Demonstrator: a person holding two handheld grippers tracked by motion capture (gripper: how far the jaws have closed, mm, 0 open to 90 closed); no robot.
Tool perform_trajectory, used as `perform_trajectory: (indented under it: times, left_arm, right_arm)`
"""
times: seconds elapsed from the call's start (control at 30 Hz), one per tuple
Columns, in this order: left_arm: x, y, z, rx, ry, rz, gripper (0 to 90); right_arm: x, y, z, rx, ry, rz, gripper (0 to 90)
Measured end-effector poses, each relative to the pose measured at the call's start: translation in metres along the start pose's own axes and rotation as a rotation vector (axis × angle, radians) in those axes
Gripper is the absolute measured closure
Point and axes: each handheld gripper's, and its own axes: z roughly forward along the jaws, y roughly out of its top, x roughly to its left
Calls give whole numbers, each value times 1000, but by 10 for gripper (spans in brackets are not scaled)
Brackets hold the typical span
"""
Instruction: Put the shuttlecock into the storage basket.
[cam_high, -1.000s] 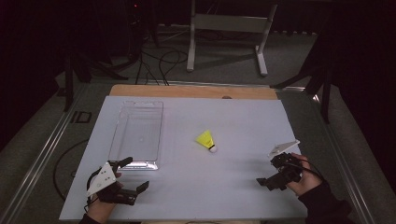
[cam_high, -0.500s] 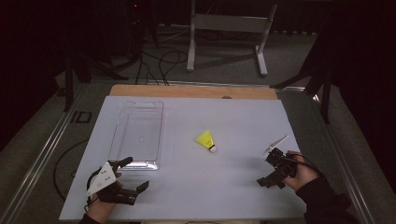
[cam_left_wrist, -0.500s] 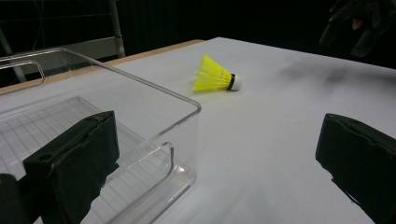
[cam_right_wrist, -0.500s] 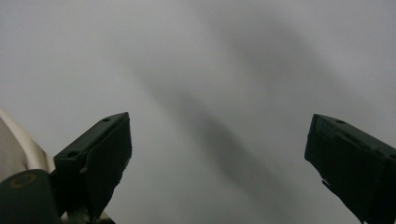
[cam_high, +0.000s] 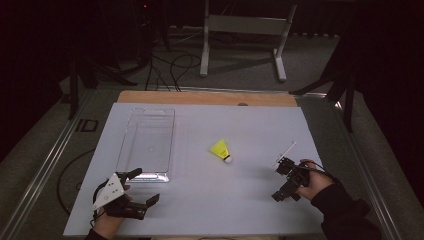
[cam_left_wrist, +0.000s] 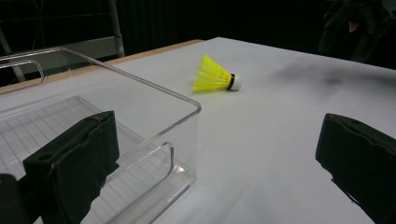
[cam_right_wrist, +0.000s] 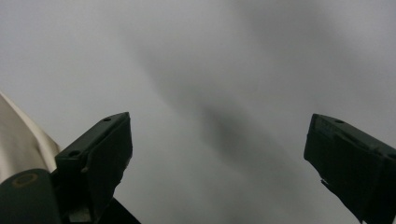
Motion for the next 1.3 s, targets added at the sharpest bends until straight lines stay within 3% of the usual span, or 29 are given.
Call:
perform_trajectory:
  times: [0.23,0.47,0.8,1.3]
  left_arm:
    - [0,0,0,1,0,-1,3]
    - [0,0,0,0,0,-3,3]
    - [0,0,0,-3,0,-4,3]
    - [1,0,-1,-8,0,-9,3]
  right_arm:
    - [1,10,2,31,19,18,80]
    - [6,27,2,4,-23,9,80]
    - [13,48,9,24,-24,-15,80]
    - [24,79,20,-9,-36,-6,80]
